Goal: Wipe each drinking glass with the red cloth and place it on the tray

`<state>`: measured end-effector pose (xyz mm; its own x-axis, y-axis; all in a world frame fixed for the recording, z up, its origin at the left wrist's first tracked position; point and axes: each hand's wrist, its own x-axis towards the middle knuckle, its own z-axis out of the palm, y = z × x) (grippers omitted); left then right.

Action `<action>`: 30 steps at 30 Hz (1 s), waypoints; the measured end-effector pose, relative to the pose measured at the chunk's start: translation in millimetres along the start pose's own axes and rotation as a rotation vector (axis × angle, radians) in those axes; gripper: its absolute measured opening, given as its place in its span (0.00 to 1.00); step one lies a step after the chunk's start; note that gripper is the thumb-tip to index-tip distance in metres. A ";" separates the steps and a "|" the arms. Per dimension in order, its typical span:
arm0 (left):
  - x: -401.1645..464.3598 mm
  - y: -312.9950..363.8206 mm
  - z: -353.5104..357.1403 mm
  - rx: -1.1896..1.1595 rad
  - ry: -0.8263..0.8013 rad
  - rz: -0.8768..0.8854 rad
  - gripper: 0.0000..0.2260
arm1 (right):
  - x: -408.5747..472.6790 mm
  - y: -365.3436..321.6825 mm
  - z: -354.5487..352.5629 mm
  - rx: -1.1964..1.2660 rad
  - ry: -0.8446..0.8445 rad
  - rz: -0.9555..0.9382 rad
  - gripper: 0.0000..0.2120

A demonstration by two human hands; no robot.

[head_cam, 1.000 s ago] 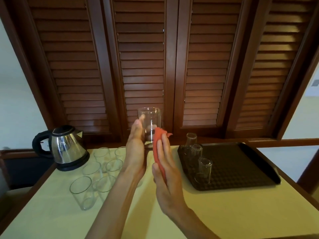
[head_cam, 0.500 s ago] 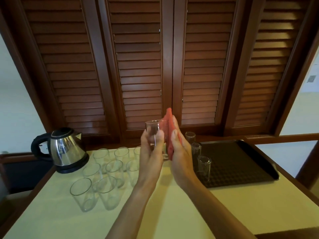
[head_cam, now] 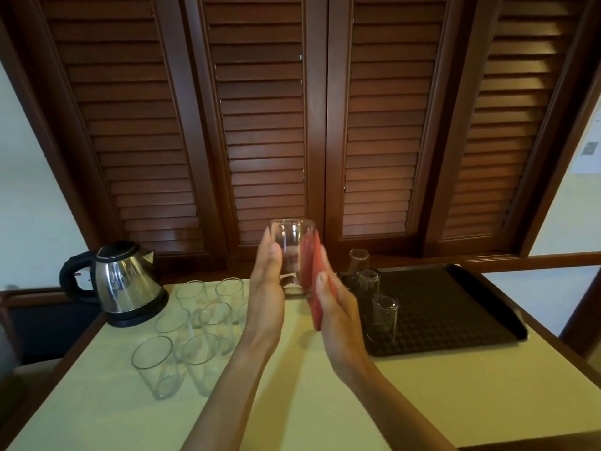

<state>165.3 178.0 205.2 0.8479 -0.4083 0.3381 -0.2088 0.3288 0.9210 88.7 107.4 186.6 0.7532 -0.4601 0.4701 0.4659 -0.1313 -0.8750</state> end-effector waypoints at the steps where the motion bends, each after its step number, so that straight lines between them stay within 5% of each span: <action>1: -3.7 -1.1 1.6 0.019 -0.029 -0.025 0.24 | 7.9 -1.0 -2.6 0.028 0.010 0.005 0.20; 6: 3.0 13.1 -3.5 0.133 -0.015 -0.029 0.33 | -2.9 -3.6 5.0 0.041 -0.013 -0.003 0.23; 12: -11.1 2.8 -2.5 0.156 -0.069 -0.032 0.15 | 18.7 -3.8 0.1 -0.009 0.107 -0.043 0.27; 18: 1.3 -2.0 -8.8 0.055 -0.016 -0.129 0.33 | -11.2 18.2 9.8 -0.210 -0.041 -0.190 0.24; 24: -12.3 -14.5 -2.6 -0.058 -0.120 -0.150 0.17 | 24.7 7.1 -3.9 -0.192 0.059 -0.081 0.28; 28: 2.7 -10.2 -12.5 -0.200 -0.047 -0.101 0.23 | -8.9 23.5 7.7 -0.342 -0.094 -0.235 0.26; 30: -1.2 -13.8 -13.0 -0.159 -0.043 -0.086 0.23 | -2.7 26.8 3.4 -0.261 -0.043 -0.164 0.25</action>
<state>173.5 185.0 189.5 0.8370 -0.4754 0.2708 -0.0542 0.4205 0.9057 100.7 108.1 162.3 0.6995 -0.3774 0.6068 0.4519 -0.4243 -0.7847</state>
